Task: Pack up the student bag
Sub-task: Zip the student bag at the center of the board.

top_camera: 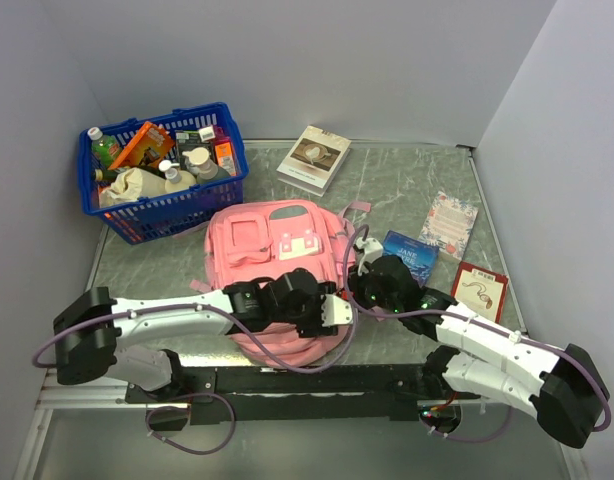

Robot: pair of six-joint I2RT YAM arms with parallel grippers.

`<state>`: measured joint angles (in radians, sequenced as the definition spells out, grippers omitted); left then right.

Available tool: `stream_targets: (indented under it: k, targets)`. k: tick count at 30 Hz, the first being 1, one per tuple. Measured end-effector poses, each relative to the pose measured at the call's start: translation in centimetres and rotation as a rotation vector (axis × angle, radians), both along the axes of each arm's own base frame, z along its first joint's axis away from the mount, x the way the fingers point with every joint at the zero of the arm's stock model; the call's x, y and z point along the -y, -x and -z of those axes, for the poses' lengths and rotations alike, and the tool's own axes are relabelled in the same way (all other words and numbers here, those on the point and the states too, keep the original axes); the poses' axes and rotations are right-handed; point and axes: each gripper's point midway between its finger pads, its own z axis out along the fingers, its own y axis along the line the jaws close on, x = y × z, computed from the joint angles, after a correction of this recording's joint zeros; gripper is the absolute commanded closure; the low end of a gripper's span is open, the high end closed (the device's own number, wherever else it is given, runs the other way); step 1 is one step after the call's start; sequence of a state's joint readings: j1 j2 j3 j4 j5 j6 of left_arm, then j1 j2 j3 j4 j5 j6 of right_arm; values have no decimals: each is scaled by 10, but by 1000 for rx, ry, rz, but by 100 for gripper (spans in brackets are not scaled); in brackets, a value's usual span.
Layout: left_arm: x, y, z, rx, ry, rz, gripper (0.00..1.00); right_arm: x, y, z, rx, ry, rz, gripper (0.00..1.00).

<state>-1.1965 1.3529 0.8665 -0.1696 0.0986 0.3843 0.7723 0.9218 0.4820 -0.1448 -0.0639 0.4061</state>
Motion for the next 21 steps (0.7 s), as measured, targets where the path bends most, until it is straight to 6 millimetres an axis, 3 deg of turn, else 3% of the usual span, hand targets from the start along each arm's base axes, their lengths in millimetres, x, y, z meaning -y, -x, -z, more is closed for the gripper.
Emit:
stream_targets:
  k: [3,6,7,10,12,21]
  targets:
    - [8,-4,0,27,15,-26,44,-3,3,-1,-8,-16,-16,91]
    - [15,-12,1,57,17,-52,61,-3,6,-2,-10,-33,-23,91]
    - [16,-14,1,62,17,-60,74,-3,7,-2,-11,-38,-23,91]
    - [17,-20,2,80,15,-90,95,-2,9,0,-13,-42,-22,92]
    - [18,-21,1,83,20,-99,99,-2,10,-1,-11,-46,-25,92]
    - [8,-19,-8,85,29,-128,99,-2,11,-4,-2,-68,-33,93]
